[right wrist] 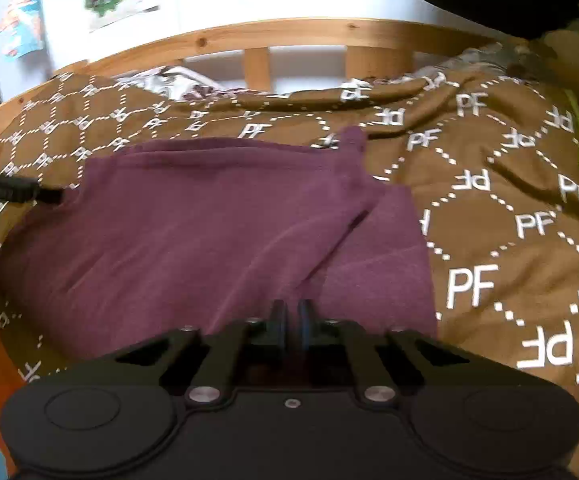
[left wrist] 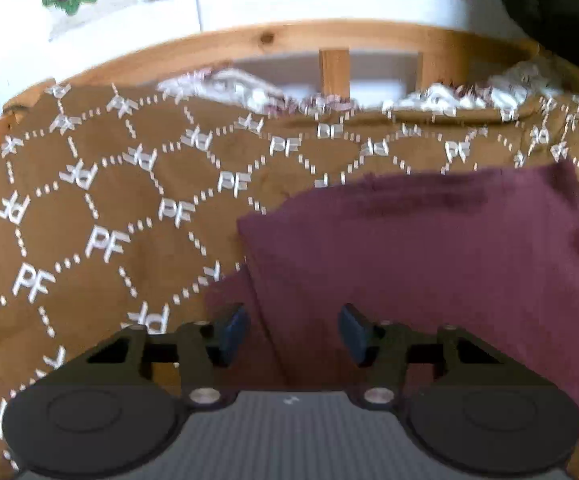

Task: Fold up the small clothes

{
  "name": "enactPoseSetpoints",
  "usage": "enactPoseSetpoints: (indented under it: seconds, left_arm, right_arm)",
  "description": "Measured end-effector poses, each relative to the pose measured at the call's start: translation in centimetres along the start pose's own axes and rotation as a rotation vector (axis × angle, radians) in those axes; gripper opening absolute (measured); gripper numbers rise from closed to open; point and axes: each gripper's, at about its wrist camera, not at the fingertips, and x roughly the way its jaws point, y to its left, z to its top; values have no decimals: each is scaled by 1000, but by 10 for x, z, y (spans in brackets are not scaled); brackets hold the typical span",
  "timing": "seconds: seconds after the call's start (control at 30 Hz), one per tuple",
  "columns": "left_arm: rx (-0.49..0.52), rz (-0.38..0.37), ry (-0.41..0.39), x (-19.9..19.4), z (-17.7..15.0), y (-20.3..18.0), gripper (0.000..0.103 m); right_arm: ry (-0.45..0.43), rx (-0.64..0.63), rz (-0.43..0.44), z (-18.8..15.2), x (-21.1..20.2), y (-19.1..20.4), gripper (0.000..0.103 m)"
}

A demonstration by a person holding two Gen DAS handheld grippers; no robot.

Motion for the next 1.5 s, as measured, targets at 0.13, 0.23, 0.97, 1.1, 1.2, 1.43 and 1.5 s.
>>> enactPoseSetpoints:
  seconds: [0.13,0.23,0.97,1.1,1.2,1.43,1.5]
  left_arm:
    - [-23,30,66,15,-9,1,48]
    - [-19,35,69,17,-17,-1,48]
    - [-109,-13,85,1,-16,5,91]
    - [-136,7,112,-3,-17,5,99]
    - [-169,10,132,-4,-18,10,100]
    - [-204,35,139,-7,-18,12,102]
    - [-204,42,135,-9,-17,11,102]
  right_arm:
    - [-54,110,-47,-1,-21,-14,4]
    - [-79,261,-43,-10,-36,-28,4]
    - [-127,141,-118,12,-6,-13,51]
    - [-63,6,-257,14,21,1,60]
    - [-72,-73,-361,7,26,2,76]
    - [-155,-33,-398,3,6,1,96]
    - [-203,-35,-384,0,-5,6,102]
